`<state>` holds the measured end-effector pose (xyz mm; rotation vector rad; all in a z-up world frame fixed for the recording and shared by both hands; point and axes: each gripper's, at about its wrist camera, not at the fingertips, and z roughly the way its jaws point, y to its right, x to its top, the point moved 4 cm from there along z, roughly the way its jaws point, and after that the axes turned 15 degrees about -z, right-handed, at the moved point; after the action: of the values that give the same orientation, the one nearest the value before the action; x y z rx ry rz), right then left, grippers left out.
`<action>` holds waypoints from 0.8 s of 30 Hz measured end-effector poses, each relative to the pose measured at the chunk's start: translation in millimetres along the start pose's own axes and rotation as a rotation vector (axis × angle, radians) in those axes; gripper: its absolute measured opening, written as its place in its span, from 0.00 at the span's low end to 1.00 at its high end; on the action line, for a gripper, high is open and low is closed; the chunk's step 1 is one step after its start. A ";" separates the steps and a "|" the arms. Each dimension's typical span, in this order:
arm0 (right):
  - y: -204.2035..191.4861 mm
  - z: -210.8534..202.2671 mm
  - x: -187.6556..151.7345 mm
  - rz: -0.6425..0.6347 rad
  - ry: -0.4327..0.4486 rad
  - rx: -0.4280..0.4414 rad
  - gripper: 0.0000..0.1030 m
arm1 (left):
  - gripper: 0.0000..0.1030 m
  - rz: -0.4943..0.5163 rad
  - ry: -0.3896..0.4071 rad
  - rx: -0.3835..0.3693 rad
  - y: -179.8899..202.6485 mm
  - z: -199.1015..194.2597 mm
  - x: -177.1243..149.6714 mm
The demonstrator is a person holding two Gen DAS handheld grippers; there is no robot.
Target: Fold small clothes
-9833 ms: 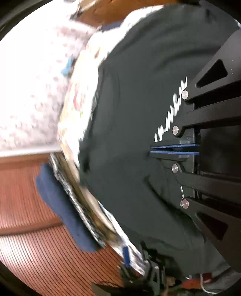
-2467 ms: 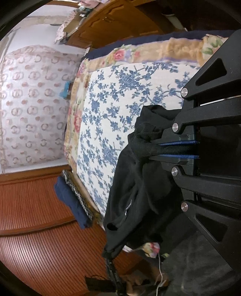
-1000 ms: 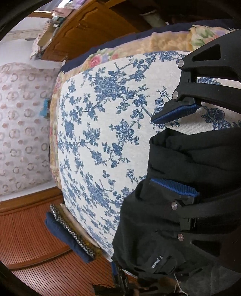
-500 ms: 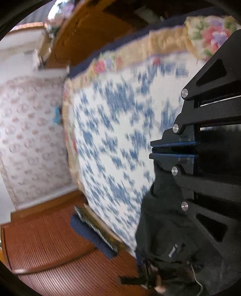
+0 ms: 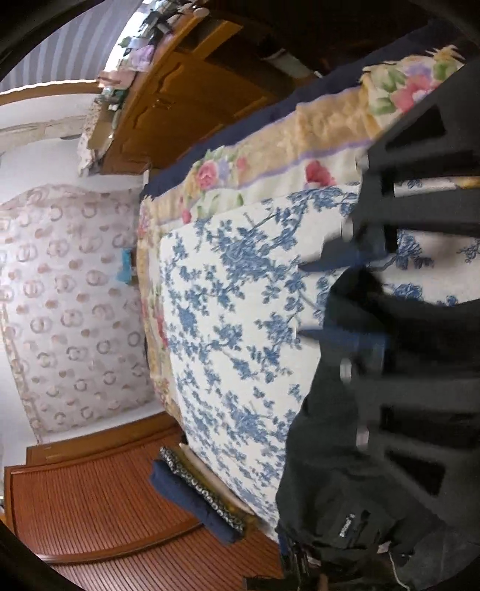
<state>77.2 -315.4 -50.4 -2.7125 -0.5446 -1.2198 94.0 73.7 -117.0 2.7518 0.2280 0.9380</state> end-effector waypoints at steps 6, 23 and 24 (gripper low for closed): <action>-7.1 28.3 -15.1 -0.021 -0.094 0.059 0.56 | 0.50 0.005 -0.010 -0.023 3.7 -1.9 -2.0; -24.2 39.6 -27.1 -0.093 -0.148 0.107 0.52 | 0.04 0.038 0.006 -0.076 21.0 -13.8 -4.0; -24.0 39.1 -28.0 -0.097 -0.149 0.108 0.41 | 0.04 0.035 0.010 -0.080 21.0 -15.5 -3.4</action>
<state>78.7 -291.0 -98.2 -2.7278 -0.7443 -0.9825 83.3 55.2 -101.6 2.6867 0.1412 0.9486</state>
